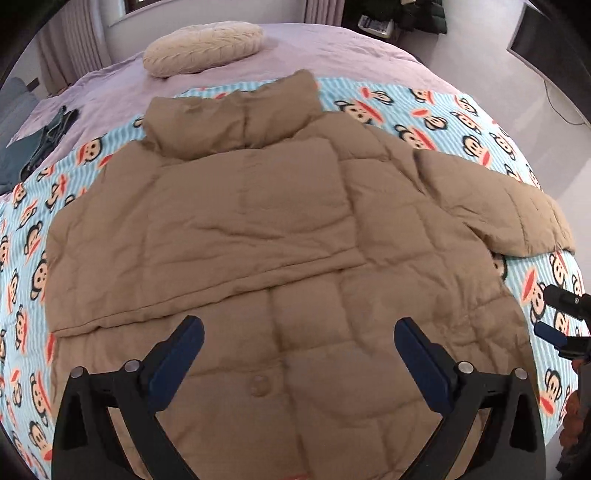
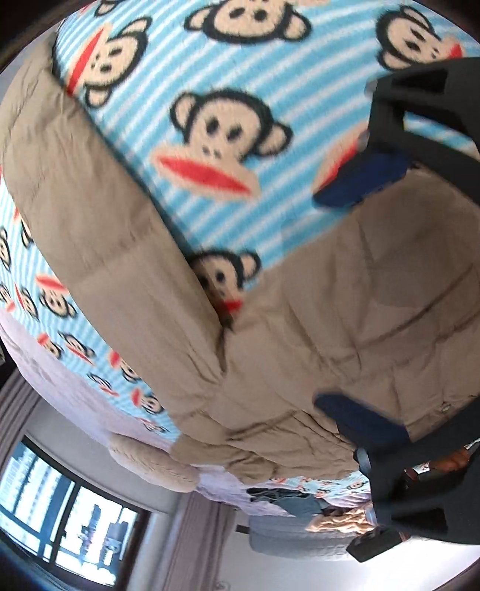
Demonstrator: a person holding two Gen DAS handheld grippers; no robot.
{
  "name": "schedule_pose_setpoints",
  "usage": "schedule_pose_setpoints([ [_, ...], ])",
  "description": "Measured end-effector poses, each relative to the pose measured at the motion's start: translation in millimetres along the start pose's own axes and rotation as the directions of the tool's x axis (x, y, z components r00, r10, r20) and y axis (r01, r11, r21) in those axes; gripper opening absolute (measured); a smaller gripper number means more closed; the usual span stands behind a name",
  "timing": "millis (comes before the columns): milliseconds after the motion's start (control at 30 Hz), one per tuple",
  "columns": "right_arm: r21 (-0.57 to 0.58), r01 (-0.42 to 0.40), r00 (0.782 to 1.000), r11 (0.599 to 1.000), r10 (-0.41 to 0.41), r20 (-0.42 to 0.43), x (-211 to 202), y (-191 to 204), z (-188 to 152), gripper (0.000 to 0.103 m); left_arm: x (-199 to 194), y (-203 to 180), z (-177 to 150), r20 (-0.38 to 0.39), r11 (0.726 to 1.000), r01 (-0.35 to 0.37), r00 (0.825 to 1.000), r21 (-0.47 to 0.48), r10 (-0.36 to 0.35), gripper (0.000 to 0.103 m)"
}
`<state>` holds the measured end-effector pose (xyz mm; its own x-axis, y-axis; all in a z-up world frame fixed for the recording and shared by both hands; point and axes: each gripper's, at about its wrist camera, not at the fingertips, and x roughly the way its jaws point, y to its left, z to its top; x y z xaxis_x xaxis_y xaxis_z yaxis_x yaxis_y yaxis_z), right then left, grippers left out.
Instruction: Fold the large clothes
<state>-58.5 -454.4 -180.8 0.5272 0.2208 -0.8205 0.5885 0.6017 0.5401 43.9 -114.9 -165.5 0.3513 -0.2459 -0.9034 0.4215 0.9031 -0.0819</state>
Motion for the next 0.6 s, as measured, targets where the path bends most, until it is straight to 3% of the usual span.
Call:
schedule_pose_setpoints([
  [433,0.118,-0.009,0.988,0.993,-0.009,0.151,-37.8,-66.4,57.7,0.103,16.4,-56.6,16.7,-0.043,0.999,-0.003,0.999,0.039,0.005,0.103],
  [600,0.149,0.073,0.981,0.986,-0.099,0.169,-45.8,-92.6,95.3,0.103,22.6,-72.0,23.4,-0.037,0.998,-0.038,0.999,0.051,0.04,0.103],
])
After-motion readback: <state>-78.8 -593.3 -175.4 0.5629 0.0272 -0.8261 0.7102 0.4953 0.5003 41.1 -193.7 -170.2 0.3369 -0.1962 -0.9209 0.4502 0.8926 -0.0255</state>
